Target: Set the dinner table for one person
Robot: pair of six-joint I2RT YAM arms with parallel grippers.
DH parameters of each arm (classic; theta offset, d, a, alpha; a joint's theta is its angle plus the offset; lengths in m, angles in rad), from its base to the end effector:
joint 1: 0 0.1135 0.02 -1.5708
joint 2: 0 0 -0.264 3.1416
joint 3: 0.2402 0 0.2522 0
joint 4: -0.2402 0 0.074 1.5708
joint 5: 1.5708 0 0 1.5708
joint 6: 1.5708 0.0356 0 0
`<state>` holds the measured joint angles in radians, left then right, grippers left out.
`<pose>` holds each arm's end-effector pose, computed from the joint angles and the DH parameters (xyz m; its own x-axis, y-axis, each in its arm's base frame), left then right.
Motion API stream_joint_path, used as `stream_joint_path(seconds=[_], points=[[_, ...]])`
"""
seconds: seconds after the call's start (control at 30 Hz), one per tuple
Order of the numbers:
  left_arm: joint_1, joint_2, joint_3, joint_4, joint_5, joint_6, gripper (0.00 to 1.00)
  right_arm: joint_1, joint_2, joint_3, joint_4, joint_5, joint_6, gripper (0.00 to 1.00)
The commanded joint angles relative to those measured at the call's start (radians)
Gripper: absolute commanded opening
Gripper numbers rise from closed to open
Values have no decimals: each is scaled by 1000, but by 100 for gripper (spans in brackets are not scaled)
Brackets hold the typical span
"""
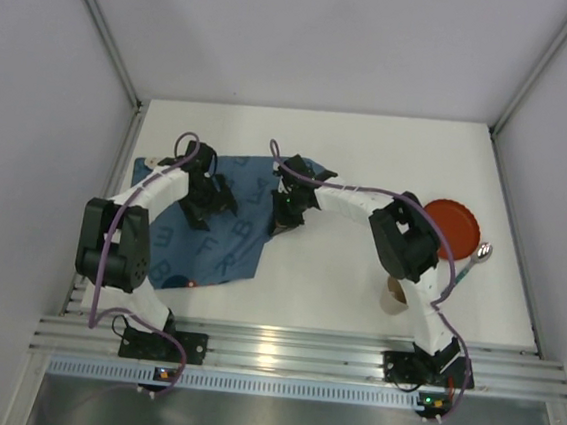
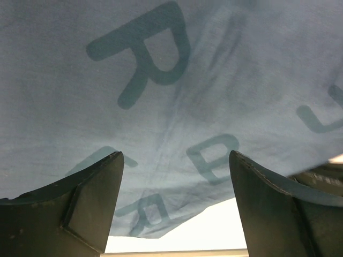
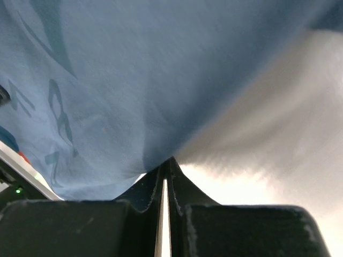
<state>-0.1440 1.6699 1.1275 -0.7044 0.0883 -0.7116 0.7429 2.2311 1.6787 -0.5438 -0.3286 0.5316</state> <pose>0.3180 -0.0493 0.1974 -0.8220 -0.5381 -0.1865 -0.4834 0.8324 -0.2712 0.3392 0.3272 0.1488 -0.9443 -0.2158 -0.2484 -0.3134 0.8199 0.4791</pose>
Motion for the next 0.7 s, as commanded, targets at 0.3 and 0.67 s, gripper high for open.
stream_joint_path(seconds=[0.3,0.67], points=[[46,96,-80,108,-78,31,82,-95,-266,-249,-153,192,-79,0],[60,129,-54,128,-76,38,81,-238,-585,-514,-294,281,-136,0]])
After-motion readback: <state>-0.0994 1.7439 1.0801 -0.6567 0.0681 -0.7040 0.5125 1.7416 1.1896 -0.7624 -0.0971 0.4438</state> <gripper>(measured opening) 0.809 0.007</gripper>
